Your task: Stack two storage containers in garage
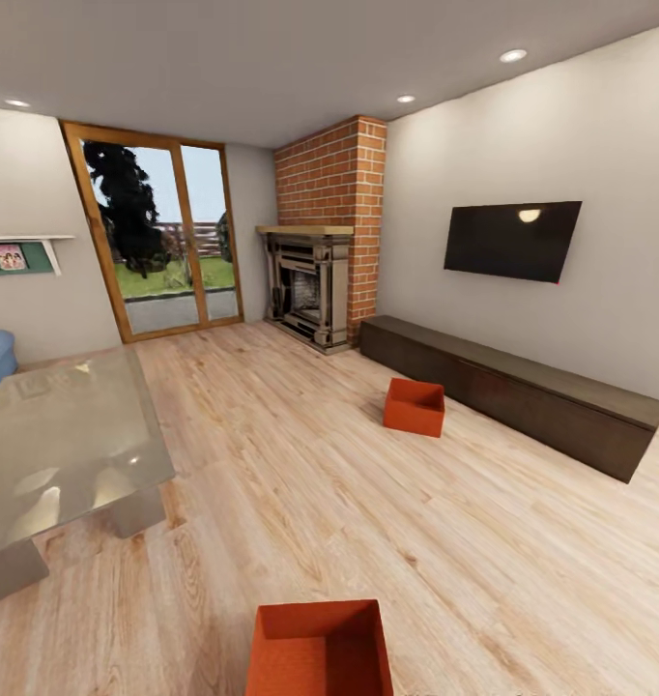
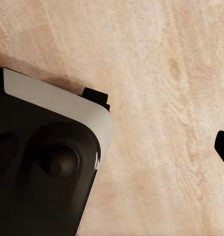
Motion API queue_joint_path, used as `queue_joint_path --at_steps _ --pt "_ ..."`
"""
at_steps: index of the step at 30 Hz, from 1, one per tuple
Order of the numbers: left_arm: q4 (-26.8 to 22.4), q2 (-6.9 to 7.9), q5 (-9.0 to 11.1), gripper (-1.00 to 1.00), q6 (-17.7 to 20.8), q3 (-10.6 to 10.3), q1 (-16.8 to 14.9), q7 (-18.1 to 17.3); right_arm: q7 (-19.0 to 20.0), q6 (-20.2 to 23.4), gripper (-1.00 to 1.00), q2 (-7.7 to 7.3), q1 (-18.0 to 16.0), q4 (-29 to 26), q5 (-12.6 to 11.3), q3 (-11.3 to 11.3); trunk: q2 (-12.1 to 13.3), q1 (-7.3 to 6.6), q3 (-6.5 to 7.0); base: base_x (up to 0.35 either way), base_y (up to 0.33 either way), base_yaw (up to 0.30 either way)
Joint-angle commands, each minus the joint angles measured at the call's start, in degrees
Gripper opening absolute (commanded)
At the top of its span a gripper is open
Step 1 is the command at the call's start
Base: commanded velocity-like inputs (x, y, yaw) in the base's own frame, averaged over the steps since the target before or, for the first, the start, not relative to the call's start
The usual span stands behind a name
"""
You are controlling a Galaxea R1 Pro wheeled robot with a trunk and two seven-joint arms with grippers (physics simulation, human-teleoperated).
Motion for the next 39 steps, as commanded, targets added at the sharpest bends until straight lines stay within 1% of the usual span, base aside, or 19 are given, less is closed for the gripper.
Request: queue_joint_path --at_steps 1,7,23,31,39 --pt "-0.1 -0.01 0.1 1.00 0.1 0.2 0.0 0.1 0.1 -0.3 1.00 -0.01 -0.1 0.2 0.0 0.3 0.0 0.00 -0.06 0.000 0.002 -0.171" --pt "-0.1 0.01 0.1 1.00 0.1 0.2 0.0 0.1 0.0 -0.3 1.00 -0.05 -0.1 0.2 0.0 0.3 0.0 0.00 -0.06 0.000 0.001 -0.098" --pt "0.0 0.03 0.2 1.00 0.1 0.2 0.0 0.1 0.0 -0.3 1.00 -0.08 -0.1 0.1 0.5 0.6 0.0 0.00 -0.06 -0.001 0.001 -0.005" --pt "0.0 0.00 0.4 1.00 0.1 0.3 0.0 0.1 -0.1 -0.3 1.00 -0.09 -0.1 0.2 0.4 0.6 0.0 0.00 -0.06 -0.142 0.088 0.000" --pt "0.0 0.01 0.3 1.00 -0.1 0.3 0.0 0.1 -0.1 -0.3 1.00 -0.07 -0.1 0.2 0.4 0.6 0.0 0.00 -0.06 -0.027 0.016 0.000"
